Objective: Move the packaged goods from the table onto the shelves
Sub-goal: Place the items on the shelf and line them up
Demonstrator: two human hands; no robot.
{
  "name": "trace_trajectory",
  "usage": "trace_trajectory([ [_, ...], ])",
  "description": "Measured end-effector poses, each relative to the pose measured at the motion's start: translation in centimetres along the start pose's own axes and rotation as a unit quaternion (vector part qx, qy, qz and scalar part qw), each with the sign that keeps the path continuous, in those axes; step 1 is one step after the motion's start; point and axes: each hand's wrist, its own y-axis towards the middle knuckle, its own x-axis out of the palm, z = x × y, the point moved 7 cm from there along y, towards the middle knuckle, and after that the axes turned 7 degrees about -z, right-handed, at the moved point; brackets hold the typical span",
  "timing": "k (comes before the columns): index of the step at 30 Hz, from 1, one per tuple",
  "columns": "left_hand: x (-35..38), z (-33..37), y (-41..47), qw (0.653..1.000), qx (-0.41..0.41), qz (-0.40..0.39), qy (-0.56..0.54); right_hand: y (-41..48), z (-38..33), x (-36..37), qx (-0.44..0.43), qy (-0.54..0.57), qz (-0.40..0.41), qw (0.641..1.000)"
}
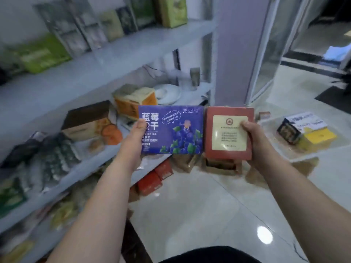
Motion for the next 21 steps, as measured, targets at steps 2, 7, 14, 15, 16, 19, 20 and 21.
trace_trajectory([
  [2,-6.9,1.8,-1.2,0.997,0.027,0.067,-0.016,3.4,1.7,6.8,0.019,-0.020,-0.054,0.998],
  [7,-19.5,5.5,-6.4,0.977,0.082,0.194,-0.038,8.1,4.8,21.7,0.055,-0.082,-0.202,0.974],
  [14,-28.8,8.1,-13.3,0.928,0.164,0.316,-0.109,10.8,8.1,36.8,0.071,-0.103,-0.366,0.922],
  [15,-29.7,8.2,-14.1,0.921,0.172,0.330,-0.113,11.1,8.7,38.4,0.078,-0.107,-0.388,0.912],
  [16,-30.6,8.3,-14.8,0.914,0.178,0.346,-0.116,11.3,9.3,39.9,0.086,-0.111,-0.410,0.901],
  [19,-32.7,8.9,-16.8,0.890,0.196,0.393,-0.119,12.1,10.9,44.0,0.106,-0.120,-0.462,0.872],
  [20,-33.2,9.2,-17.3,0.884,0.200,0.405,-0.120,12.5,11.4,45.3,0.109,-0.123,-0.478,0.863],
  [21,-33.7,9.4,-17.7,0.880,0.203,0.413,-0.120,12.7,11.8,46.5,0.110,-0.128,-0.492,0.854],
])
